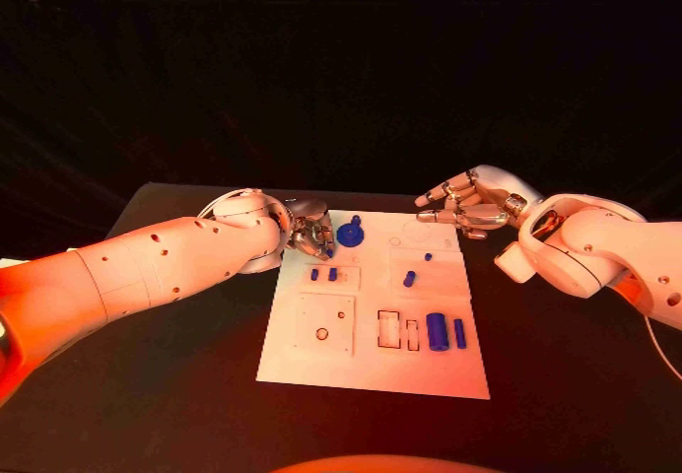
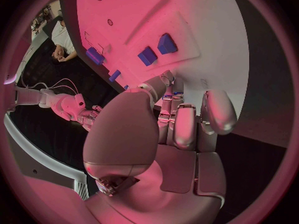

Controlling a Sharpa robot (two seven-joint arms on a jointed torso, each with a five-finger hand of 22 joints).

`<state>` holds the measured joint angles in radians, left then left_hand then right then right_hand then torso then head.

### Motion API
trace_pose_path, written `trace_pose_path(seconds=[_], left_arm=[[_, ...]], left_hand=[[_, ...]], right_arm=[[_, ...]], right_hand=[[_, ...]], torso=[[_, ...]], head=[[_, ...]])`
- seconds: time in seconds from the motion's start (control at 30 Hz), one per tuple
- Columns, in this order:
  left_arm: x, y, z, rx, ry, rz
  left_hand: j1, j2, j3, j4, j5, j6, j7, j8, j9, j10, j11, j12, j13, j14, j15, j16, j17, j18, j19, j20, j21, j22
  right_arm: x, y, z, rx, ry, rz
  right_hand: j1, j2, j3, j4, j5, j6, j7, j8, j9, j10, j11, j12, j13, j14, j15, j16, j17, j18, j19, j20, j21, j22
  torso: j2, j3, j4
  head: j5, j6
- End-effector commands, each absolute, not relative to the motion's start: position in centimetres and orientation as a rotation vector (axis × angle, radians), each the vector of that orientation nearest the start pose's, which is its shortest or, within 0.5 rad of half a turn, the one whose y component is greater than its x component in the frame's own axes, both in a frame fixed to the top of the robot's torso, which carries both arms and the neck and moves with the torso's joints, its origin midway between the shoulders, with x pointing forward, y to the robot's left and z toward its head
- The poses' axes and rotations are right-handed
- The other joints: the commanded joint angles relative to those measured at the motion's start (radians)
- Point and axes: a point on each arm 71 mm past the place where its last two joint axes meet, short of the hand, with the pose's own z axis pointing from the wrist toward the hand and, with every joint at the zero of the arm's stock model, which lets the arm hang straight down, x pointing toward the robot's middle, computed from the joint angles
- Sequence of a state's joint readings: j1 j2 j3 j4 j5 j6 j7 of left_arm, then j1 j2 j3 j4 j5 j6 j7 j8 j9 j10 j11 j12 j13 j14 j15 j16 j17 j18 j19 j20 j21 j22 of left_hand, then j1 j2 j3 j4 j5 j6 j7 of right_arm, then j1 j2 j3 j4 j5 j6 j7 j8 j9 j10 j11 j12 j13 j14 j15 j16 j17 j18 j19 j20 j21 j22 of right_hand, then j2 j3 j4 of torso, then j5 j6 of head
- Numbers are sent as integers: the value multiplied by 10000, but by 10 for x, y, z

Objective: Assemble the parts on the task board

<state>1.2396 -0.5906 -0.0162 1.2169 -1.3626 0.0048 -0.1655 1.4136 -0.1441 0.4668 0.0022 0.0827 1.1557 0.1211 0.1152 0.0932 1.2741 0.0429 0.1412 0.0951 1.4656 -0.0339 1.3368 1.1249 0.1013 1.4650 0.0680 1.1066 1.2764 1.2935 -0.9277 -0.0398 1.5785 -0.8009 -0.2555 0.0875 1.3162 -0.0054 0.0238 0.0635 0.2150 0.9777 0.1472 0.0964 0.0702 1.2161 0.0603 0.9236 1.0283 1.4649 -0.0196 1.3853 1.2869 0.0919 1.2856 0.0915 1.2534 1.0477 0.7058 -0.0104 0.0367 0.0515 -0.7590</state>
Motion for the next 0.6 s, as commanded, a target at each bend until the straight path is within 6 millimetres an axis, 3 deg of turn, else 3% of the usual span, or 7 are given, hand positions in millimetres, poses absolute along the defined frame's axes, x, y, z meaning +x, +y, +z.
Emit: trace_pose_path(seconds=[0.03,0.6], left_arm=[[542,157,-199,1512,19791,-5533],[542,160,-203,1472,19917,-5342]], left_hand=[[-92,10,27,-31,-55,59,-30,-32,-9,75,26,-69,9,278,-29,22,-14,-129,297,-73,6,-10],[-180,-67,64,-91,-51,-89,42,-187,-61,-16,85,-226,9,260,7,14,-59,-133,275,-53,-1,9]], right_arm=[[487,-221,-138,3142,17008,10987],[487,-224,-138,3195,16971,10914]], right_hand=[[-4,67,-78,-2,56,-61,1,48,-2,-35,-15,33,17,430,30,-64,-15,179,-48,-7,-51,-9],[14,72,-96,-4,47,-70,3,48,-4,-75,-13,-22,-38,426,30,-82,-35,191,-75,-8,-91,-67]], torso=[[4,0,-10],[-13,-7,15]], head=[[-15,-15],[-52,-50]])
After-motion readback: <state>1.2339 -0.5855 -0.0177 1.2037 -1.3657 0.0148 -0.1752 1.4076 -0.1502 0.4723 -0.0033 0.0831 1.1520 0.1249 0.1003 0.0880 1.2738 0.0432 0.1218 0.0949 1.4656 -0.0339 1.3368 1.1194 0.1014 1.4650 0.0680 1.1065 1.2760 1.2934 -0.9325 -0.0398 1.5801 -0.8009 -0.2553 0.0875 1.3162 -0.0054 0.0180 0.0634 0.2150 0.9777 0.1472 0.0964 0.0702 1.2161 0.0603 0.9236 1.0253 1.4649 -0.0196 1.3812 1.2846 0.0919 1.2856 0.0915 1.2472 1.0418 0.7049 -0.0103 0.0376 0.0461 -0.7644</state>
